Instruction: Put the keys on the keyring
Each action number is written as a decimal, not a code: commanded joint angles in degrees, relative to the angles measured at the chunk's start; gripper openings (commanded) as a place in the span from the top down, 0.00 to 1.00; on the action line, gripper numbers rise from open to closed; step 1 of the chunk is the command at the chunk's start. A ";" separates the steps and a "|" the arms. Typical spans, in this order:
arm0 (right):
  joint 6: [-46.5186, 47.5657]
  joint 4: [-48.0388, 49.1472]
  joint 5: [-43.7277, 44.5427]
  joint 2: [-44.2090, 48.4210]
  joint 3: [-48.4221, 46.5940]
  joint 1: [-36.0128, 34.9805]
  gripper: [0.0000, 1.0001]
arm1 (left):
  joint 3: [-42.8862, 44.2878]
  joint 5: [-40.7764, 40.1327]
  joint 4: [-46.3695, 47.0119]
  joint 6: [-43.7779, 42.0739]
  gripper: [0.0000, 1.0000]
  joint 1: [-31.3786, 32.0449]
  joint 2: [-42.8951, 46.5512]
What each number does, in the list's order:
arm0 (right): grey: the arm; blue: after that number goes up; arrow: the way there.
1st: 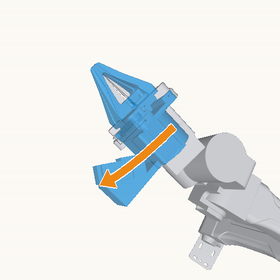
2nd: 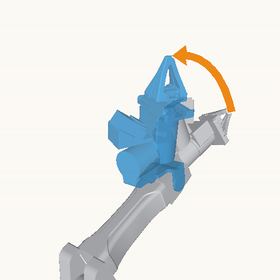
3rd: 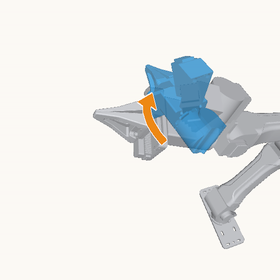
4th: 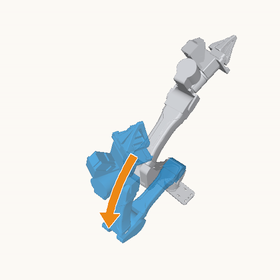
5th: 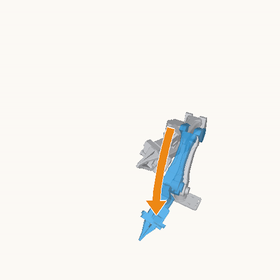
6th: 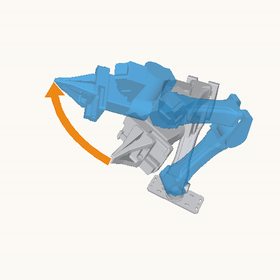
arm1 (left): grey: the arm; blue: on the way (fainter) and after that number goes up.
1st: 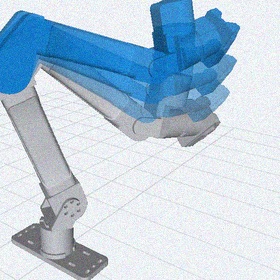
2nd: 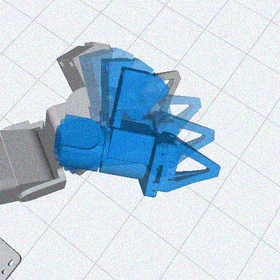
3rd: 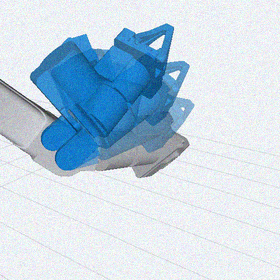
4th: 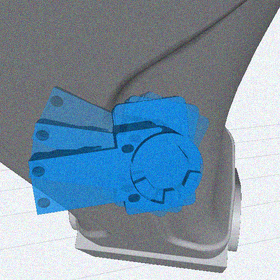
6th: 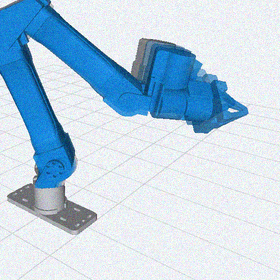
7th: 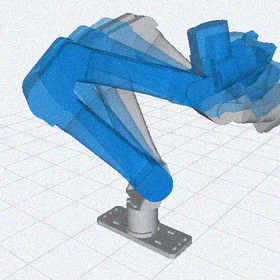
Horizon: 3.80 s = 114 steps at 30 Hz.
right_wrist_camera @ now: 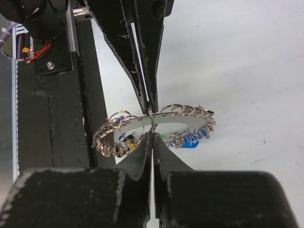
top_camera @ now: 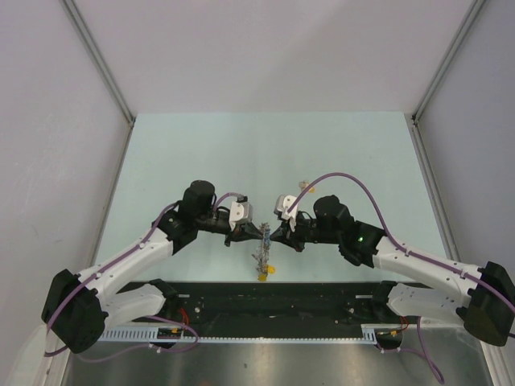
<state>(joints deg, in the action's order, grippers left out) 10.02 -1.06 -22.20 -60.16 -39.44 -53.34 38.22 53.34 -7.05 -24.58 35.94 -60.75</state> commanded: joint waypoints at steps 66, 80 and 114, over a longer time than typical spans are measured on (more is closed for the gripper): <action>5.62 5.10 14.11 3.12 0.42 -8.09 1.00 | -6.22 -15.81 14.51 29.93 1.00 1.76 11.79; 3.87 8.00 9.72 1.36 1.29 -9.06 1.00 | -15.45 -21.52 32.53 41.71 1.00 1.76 18.12; 3.86 8.19 2.07 -0.75 1.65 -5.11 1.00 | -16.26 -29.79 19.41 33.12 0.60 2.91 27.45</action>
<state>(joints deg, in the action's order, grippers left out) 11.16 9.47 -19.14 -61.49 -35.51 -58.98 13.52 22.70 25.12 15.94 39.33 -32.29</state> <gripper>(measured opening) 0.009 0.376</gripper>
